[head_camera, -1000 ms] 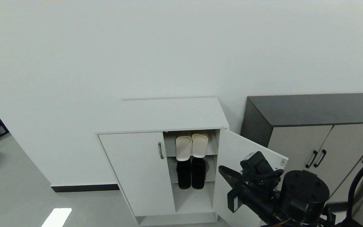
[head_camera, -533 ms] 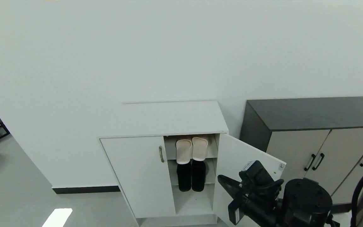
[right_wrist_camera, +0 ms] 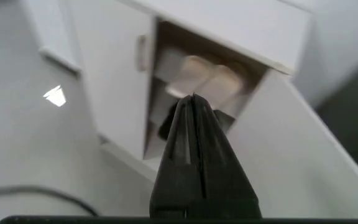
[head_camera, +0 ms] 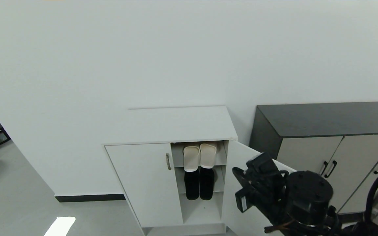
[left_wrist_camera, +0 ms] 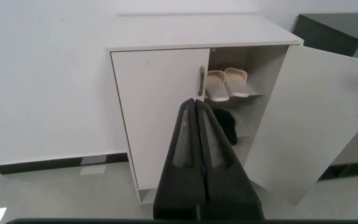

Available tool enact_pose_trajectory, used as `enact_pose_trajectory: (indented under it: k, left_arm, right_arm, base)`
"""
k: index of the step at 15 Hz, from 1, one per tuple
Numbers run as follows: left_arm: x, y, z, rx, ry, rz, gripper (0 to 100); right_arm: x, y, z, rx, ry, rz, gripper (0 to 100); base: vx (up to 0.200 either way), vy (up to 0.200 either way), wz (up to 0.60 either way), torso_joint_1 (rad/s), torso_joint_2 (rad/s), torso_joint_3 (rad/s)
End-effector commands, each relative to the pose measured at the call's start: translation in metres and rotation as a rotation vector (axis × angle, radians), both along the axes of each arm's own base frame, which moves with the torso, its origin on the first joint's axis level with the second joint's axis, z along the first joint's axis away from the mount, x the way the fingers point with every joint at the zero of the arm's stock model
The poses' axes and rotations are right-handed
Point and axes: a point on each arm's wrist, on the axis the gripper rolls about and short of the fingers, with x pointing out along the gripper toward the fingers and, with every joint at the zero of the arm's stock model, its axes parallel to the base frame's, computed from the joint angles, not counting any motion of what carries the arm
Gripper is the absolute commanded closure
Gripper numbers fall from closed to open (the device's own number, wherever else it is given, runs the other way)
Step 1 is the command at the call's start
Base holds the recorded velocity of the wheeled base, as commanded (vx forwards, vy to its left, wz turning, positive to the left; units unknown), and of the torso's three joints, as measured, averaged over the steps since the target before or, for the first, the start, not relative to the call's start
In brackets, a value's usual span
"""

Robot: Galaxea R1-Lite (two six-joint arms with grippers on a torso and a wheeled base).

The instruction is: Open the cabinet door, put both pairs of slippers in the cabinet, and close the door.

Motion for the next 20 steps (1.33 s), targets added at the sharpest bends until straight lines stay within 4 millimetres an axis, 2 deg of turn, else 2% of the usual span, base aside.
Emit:
enact_pose_trajectory:
  k: [1,2,4,6,8,11,15,18,20]
  left_arm:
    - [0.0,0.0,0.0,-0.001,0.0,0.0,100]
    - [0.0,0.0,0.0,0.001,-0.001,0.0,100]
    - [0.0,0.0,0.0,0.001,0.001,0.0,100]
    - [0.0,0.0,0.0,0.001,0.001,0.0,100]
    - [0.0,0.0,0.0,0.001,0.001,0.0,100]
    - [0.0,0.0,0.0,0.004,0.001,0.0,100]
    - [0.0,0.0,0.0,0.004,0.001,0.0,100]
    - [0.0,0.0,0.0,0.004,0.001,0.0,100]
    - [0.0,0.0,0.0,0.004,0.001,0.0,100]
  right_arm:
    - [0.03,0.002,0.024,0.097,0.024,-0.215,100]
    - [0.035,-0.008,0.023,0.065,0.044,-0.275,100]
    - [0.056,-0.047,0.012,-0.033,0.077,-0.375,100]
    - [0.069,-0.077,0.007,-0.072,0.097,-0.397,100]
    - [0.084,-0.117,0.0,-0.141,0.121,-0.45,100]
    - [0.099,-0.147,-0.009,-0.18,0.172,-0.54,100]
    - [0.116,-0.165,-0.027,-0.203,0.226,-0.582,100]
    - [0.123,-0.166,-0.041,-0.219,0.257,-0.59,100]
    - [0.123,-0.166,-0.043,-0.222,0.264,-0.588,100]
  base:
    - [0.0,0.0,0.0,0.0,0.0,0.0]
    - [0.0,0.0,0.0,0.0,0.0,0.0]
    - [0.0,0.0,0.0,0.0,0.0,0.0]
    - [0.0,0.0,0.0,0.0,0.0,0.0]
    - [0.0,0.0,0.0,0.0,0.0,0.0]
    - [0.0,0.0,0.0,0.0,0.0,0.0]
    - [0.0,0.0,0.0,0.0,0.0,0.0]
    - [0.0,0.0,0.0,0.0,0.0,0.0]
    - [0.0,0.0,0.0,0.0,0.0,0.0]
